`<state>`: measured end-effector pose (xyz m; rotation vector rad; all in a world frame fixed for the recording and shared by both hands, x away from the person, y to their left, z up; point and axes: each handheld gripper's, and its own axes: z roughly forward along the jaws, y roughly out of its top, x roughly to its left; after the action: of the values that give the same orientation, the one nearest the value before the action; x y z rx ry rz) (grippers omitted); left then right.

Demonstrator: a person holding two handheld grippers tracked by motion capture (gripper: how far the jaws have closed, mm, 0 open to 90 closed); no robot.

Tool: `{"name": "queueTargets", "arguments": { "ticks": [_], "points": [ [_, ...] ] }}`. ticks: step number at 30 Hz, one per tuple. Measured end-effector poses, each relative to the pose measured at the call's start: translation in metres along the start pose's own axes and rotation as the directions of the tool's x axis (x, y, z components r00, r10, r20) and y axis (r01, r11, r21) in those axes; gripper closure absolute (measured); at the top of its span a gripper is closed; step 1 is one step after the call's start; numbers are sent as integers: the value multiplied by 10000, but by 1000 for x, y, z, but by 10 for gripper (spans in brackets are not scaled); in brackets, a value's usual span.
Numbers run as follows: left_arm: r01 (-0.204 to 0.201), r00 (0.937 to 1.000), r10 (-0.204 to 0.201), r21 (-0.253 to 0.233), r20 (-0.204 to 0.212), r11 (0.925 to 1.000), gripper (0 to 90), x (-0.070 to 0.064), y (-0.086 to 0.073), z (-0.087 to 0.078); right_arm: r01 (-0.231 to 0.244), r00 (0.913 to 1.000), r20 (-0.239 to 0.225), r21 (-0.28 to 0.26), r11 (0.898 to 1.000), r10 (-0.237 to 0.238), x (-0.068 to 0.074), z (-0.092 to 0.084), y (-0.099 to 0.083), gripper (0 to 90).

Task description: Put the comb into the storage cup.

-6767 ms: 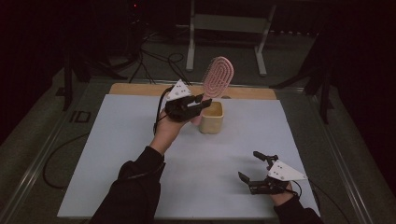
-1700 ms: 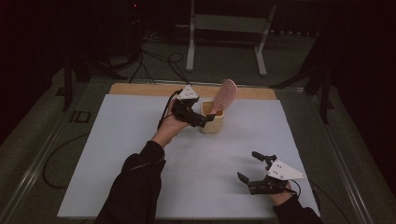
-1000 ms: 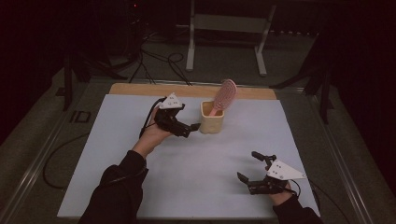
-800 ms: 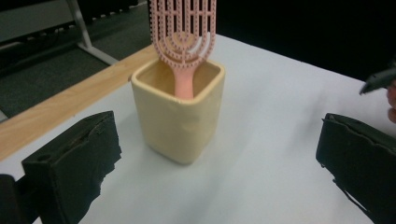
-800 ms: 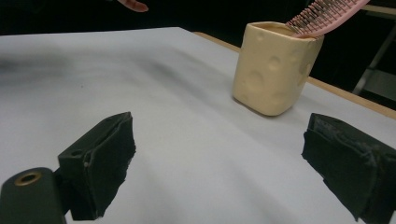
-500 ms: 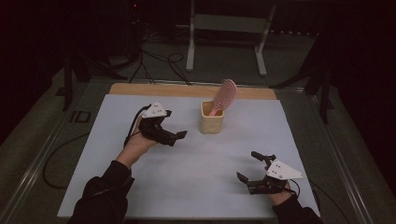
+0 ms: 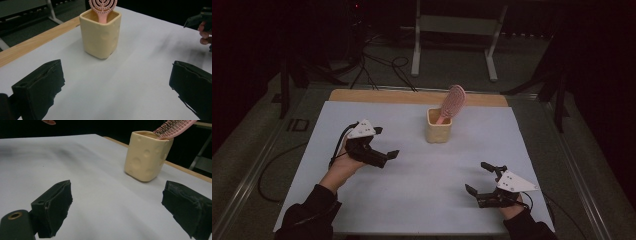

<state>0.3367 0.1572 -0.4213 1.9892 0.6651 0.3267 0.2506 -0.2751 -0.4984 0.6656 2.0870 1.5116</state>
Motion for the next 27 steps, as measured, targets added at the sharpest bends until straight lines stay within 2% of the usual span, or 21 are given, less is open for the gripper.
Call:
{"name": "queueTargets", "arguments": {
  "ticks": [7,12,17,27],
  "points": [
    [74,9998,-72,133,-182,9999,0,-2,-19,-17,-2,10000,-5,19,10000,3,0,1,0,89],
    [277,9990,-274,81,-350,9996,0,-1,-32,-29,18,10000,13,19,10000,-18,0,1,0,89],
    [474,9969,-463,163,-644,9987,0,-2,-54,-41,25,10000,-10,63,10000,-25,0,2,-1,88],
    [703,9936,-672,307,-908,9971,0,-6,-82,-61,-22,10000,18,113,9999,21,-1,3,-2,88]
  ]
}}
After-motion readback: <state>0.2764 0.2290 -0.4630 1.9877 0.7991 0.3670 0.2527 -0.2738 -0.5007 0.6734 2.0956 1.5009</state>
